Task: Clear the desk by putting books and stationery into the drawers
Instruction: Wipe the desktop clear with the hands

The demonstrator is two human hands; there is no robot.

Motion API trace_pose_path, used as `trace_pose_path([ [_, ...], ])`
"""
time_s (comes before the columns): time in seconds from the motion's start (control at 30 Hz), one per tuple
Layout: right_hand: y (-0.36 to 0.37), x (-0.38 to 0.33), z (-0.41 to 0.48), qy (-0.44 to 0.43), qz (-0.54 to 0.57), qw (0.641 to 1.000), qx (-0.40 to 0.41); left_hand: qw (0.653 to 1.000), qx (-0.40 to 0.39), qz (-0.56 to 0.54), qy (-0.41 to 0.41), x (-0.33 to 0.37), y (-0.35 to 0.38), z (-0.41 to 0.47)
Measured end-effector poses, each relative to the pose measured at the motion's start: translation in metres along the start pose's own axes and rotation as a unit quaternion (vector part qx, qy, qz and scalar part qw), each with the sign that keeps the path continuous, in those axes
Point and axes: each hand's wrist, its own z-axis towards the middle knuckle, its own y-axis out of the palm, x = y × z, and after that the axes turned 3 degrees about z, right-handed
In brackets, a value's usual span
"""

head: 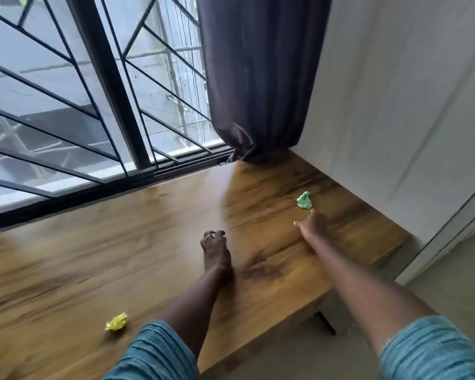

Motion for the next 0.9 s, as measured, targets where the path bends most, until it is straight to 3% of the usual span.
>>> trace_pose_path([
  [0.17, 0.009, -0.007, 0.057, -0.069, -0.081, 0.994, 0.037, 0.998, 0.001, -0.028, 0.051, 0.02, 0.014, 0.051],
  [0.37, 0.025, -0.017, 0.105, -0.148, -0.209, 0.965, -0.053, 0.999, -0.006, -0.027, 0.045, 0.041, 0.021, 0.084],
  [0.5, 0.038, -0.019, 0.102, -0.181, -0.226, 0.957, -0.03, 0.999, -0.004, -0.023, 0.048, 0.042, 0.02, 0.086],
  [0.77, 0.053, -0.027, 0.027, -0.244, -0.114, 0.963, -0.021, 0.992, 0.025, -0.121, 0.016, 0.023, 0.003, 0.044],
  [0.9, 0.058, -0.021, -0.041, -0.312, -0.068, 0.947, -0.04, 0.985, 0.066, -0.158, 0.013, 0.012, -0.012, -0.012],
])
